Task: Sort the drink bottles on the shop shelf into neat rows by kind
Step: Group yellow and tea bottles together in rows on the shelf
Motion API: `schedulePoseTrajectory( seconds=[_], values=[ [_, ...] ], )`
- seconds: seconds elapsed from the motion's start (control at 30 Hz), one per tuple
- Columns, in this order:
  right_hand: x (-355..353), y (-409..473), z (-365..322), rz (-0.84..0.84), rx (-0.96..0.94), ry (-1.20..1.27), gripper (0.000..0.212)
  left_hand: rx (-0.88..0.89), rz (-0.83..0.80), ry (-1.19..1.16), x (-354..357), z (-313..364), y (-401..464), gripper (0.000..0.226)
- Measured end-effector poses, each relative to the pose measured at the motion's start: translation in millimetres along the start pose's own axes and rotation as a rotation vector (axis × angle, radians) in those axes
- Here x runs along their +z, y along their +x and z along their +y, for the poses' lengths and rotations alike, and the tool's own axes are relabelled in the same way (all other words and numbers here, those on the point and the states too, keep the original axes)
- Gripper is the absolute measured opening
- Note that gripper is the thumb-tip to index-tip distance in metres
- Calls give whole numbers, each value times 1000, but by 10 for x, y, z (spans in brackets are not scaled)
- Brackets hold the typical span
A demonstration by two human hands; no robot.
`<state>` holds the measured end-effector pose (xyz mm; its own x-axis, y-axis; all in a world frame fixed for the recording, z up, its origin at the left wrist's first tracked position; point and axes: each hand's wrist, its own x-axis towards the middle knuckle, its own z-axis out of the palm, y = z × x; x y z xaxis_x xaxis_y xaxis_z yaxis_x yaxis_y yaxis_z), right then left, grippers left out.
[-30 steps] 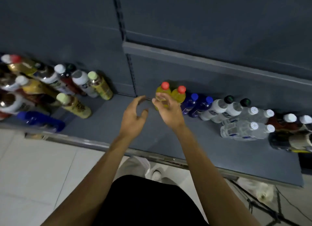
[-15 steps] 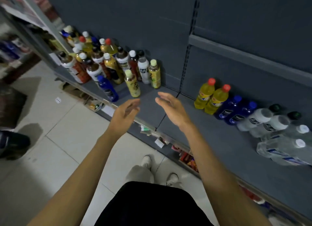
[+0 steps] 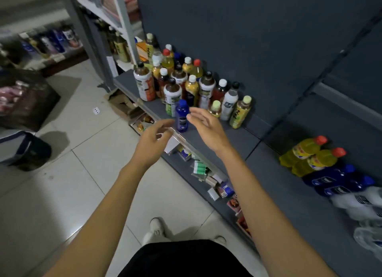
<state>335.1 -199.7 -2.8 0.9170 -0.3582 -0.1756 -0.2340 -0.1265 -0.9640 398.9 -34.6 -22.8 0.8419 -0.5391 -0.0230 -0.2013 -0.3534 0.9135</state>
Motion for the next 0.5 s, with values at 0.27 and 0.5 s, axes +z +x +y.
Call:
schedulePoseTrajectory(
  seconds=[0.27,0.5],
  values=[
    [858,636,-256,13,31,-12,34,-63,6,3,-923,-529,276,30],
    [991,1133,-113,55,119,18,32,-68,-27,-36,-1121,-831,833,30]
  ],
)
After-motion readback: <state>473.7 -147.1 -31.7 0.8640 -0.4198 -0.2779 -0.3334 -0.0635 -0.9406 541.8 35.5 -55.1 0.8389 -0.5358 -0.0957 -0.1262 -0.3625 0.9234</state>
